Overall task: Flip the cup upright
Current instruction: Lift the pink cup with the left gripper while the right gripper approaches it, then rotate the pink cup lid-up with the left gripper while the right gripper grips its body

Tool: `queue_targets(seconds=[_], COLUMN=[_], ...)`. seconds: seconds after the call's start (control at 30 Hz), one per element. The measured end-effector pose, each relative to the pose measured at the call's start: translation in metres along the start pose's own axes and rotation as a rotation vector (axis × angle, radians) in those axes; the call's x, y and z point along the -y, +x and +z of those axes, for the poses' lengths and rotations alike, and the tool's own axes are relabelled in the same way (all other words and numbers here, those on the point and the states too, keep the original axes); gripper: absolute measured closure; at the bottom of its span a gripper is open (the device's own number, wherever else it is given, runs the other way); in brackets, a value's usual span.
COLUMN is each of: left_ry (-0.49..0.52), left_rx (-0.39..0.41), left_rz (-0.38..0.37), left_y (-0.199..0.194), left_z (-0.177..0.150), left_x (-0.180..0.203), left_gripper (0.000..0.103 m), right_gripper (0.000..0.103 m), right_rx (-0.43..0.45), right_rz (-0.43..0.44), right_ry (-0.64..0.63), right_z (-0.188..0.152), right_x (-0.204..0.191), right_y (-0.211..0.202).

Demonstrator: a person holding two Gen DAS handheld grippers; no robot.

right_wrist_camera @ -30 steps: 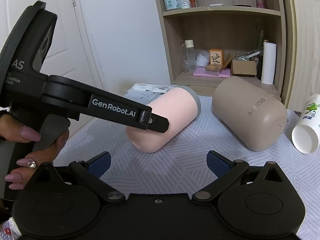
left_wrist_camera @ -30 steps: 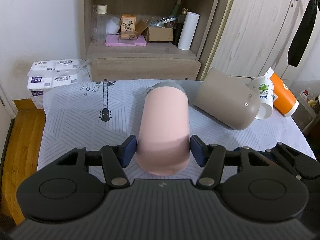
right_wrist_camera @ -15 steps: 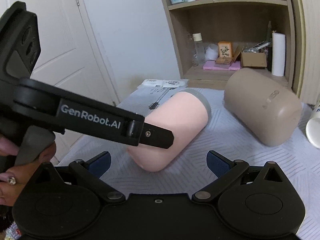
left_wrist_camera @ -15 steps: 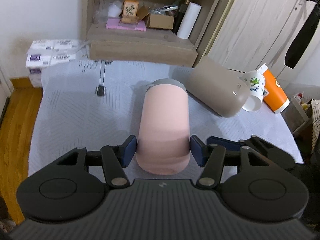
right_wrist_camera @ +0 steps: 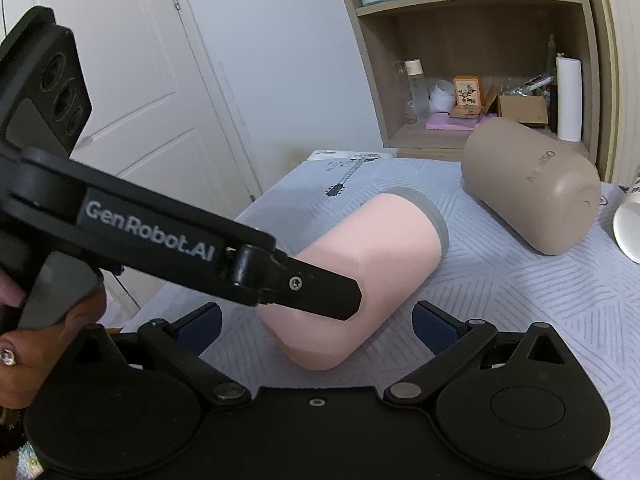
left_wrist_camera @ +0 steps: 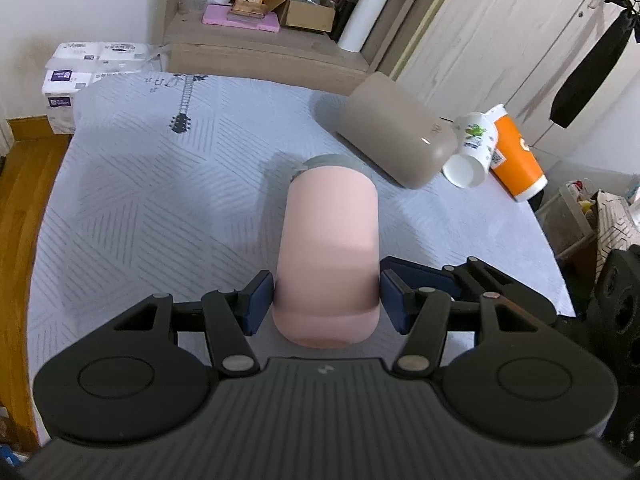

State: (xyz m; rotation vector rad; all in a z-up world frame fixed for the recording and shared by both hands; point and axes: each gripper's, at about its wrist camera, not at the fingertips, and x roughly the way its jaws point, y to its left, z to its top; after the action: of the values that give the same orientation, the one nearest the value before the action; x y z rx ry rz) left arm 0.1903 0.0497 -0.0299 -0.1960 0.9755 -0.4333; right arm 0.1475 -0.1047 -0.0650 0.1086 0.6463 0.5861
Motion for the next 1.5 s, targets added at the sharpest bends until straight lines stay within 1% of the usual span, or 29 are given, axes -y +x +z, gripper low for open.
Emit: queue_targets(seconds=[0.13, 0.23, 0.3, 0.4, 0.63, 0.83, 0.97, 1.13, 1.23, 1.27, 1.3, 1.37, 1.5], left_ry=[-0.006, 0.007, -0.009, -0.018, 0.004, -0.016, 0.013, 0.014, 0.014, 0.012, 0.021, 0.04, 0.069], left_rx=[-0.013, -0.004, -0.02, -0.022, -0.046, -0.108, -0.122, -0.147, -0.168, -0.166, -0.163, -0.155, -0.136], left_rz=[-0.035, -0.039, -0.052, -0.064, -0.086, -0.133, -0.123, -0.139, -0.155, -0.165, -0.174, -0.183, -0.186], left_y=[-0.005, -0.006, -0.004, -0.001, 0.008, 0.021, 0.03, 0.035, 0.039, 0.04, 0.04, 0.039, 0.037], left_z=[-0.007, -0.017, -0.023, -0.028, -0.03, -0.032, -0.027, -0.025, -0.023, -0.022, -0.021, -0.016, -0.006], left_x=[0.01, 0.019, 0.021, 0.029, 0.055, 0.071, 0.087, 0.093, 0.092, 0.091, 0.091, 0.091, 0.089], left_gripper=[0.046, 0.046, 0.046, 0.046, 0.046, 0.046, 0.046, 0.046, 0.043, 0.04, 0.034, 0.028, 0.026], right_gripper=[0.001, 0.001, 0.001, 0.0, 0.0, 0.0, 0.0, 0.0, 0.001, 0.001, 0.001, 0.001, 0.001], right_rx=[0.0, 0.005, 0.003, -0.003, -0.006, -0.002, 0.006, 0.007, -0.006, -0.005, -0.005, 0.0, -0.004], right_rz=[0.001, 0.002, 0.011, 0.008, -0.019, -0.052, -0.094, -0.085, -0.069, -0.066, -0.063, -0.053, -0.031], right_ry=[0.013, 0.029, 0.04, 0.028, 0.01, 0.002, -0.014, -0.005, -0.002, 0.001, 0.004, 0.019, 0.077], right_z=[-0.002, -0.005, -0.008, -0.013, -0.022, -0.026, -0.031, -0.029, -0.027, -0.027, -0.027, -0.024, -0.02], right_x=[0.005, 0.011, 0.016, 0.019, 0.03, 0.043, 0.05, 0.061, 0.066, 0.067, 0.068, 0.072, 0.084], right_y=[-0.007, -0.015, -0.02, -0.027, -0.046, -0.063, -0.068, -0.069, -0.067, -0.067, -0.068, -0.069, -0.073])
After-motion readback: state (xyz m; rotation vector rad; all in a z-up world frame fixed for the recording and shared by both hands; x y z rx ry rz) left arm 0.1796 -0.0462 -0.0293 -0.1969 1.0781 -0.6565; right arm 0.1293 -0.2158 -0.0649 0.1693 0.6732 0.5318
